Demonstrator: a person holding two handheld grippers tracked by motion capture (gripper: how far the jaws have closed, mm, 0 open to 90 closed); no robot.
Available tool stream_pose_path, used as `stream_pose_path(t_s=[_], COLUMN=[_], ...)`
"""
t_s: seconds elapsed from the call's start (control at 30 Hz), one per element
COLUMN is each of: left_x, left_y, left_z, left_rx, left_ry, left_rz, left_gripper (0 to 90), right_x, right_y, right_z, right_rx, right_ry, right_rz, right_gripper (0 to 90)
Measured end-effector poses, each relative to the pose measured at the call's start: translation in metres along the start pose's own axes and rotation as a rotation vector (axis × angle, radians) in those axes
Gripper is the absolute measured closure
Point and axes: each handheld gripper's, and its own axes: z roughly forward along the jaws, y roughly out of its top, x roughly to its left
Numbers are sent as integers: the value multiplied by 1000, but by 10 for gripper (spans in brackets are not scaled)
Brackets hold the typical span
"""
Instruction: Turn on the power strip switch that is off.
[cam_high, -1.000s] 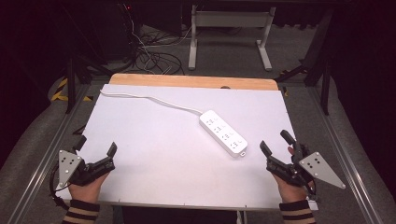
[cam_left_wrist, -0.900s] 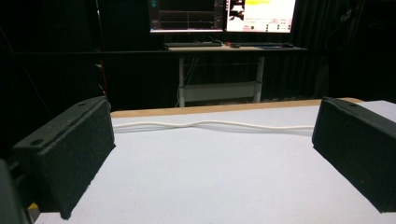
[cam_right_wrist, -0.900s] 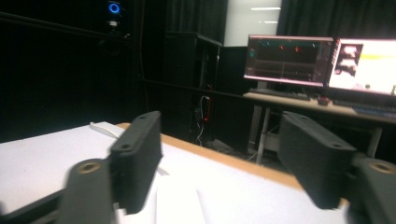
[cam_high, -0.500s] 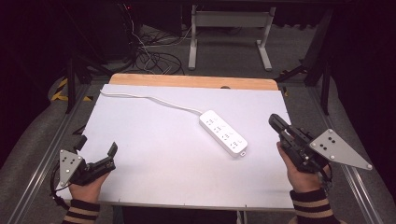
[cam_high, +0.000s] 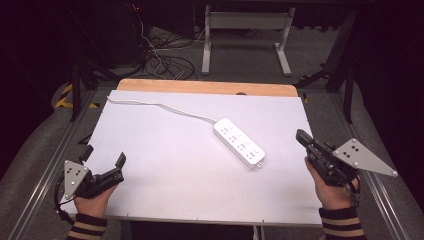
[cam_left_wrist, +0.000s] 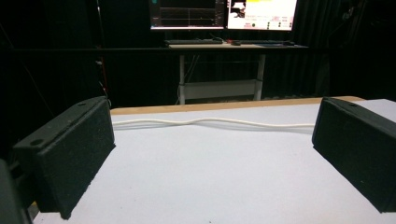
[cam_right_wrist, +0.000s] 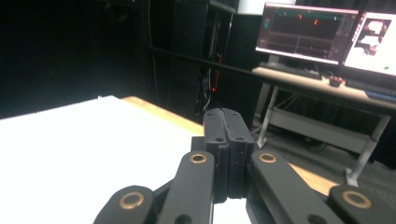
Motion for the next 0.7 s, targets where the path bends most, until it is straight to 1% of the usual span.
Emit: stream_pose_path(t_s=[0.07,0.2,0.27,0.33,0.37,0.47,0.5,0.57,0.63,0.7], left_x=[-1,-1,-1,-1,-1,-1,-1,-1,-1,-1], left_y=[0,0,0,0,0,0,0,0,0,0], left_z=[0,1,1,1,1,1,1,1,1,1], left_rx=[-1,3,4,2,2,2,2,2,2,3], left_ry=[2,-1,-2,0,-1,-3,-3,-3,-4,-3], left_rz=[10,8,5,11,10,9,9,10,10,10], left_gripper=[0,0,0,0,0,0,0,0,0,0], right_x=[-1,-2,1,4,6,11,12,14,17,22], right_y=[0,7,12,17,19,18,16,10,4,0], right_z=[-1,-3,-1,4,7,24,30,44,58,71], right_rx=[5,-2,-9,-14,-10,39,54,98,141,168], right_ry=[-4,4,18,33,44,68,75,90,102,121], right_rz=[-3,-14,-13,-24,-20,-3,-5,17,15,12], right_gripper=[900,900,900,900,900,900,900,900,900,900])
